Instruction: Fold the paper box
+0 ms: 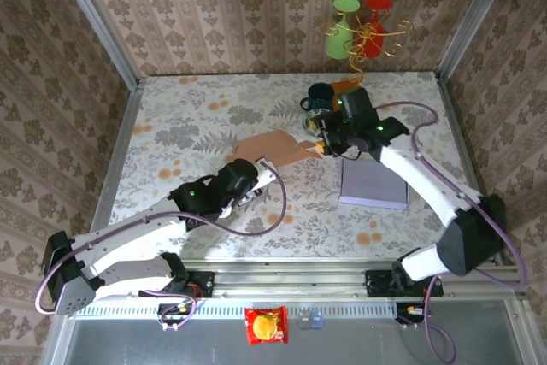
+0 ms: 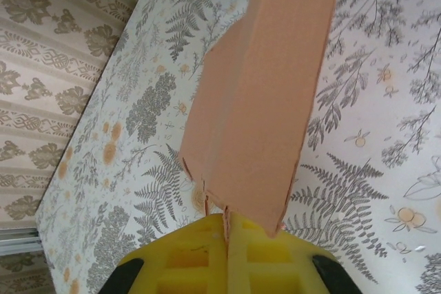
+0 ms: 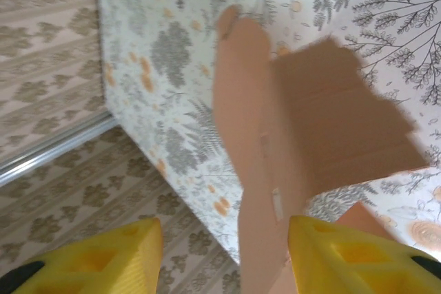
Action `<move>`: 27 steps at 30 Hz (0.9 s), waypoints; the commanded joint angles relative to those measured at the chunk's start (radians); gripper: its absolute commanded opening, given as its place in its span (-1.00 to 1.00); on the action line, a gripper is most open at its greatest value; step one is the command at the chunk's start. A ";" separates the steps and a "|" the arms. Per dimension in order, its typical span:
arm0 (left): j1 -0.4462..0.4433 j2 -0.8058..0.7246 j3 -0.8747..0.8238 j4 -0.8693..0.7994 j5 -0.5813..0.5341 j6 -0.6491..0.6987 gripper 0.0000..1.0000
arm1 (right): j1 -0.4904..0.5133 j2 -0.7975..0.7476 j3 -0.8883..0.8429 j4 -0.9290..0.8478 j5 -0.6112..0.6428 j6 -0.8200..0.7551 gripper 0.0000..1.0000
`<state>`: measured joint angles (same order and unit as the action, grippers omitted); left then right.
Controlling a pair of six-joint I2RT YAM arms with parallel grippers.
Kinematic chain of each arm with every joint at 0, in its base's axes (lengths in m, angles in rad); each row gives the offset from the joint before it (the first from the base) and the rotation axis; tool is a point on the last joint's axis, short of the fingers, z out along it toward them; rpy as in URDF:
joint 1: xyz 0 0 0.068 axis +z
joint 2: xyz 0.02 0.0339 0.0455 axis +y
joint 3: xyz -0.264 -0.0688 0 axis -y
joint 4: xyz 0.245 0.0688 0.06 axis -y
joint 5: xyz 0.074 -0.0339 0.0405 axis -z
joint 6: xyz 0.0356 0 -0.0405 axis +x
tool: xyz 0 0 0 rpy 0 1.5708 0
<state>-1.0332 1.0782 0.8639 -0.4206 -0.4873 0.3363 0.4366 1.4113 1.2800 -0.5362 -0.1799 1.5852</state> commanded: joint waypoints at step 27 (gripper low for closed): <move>0.074 0.210 0.380 -0.270 0.156 -0.379 -1.00 | 0.355 -0.082 -0.141 0.177 0.277 0.619 0.32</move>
<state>-0.9668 1.2819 1.2034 -0.6643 -0.3557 -0.0040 0.8135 1.3056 1.1416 -0.4236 0.0372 2.0502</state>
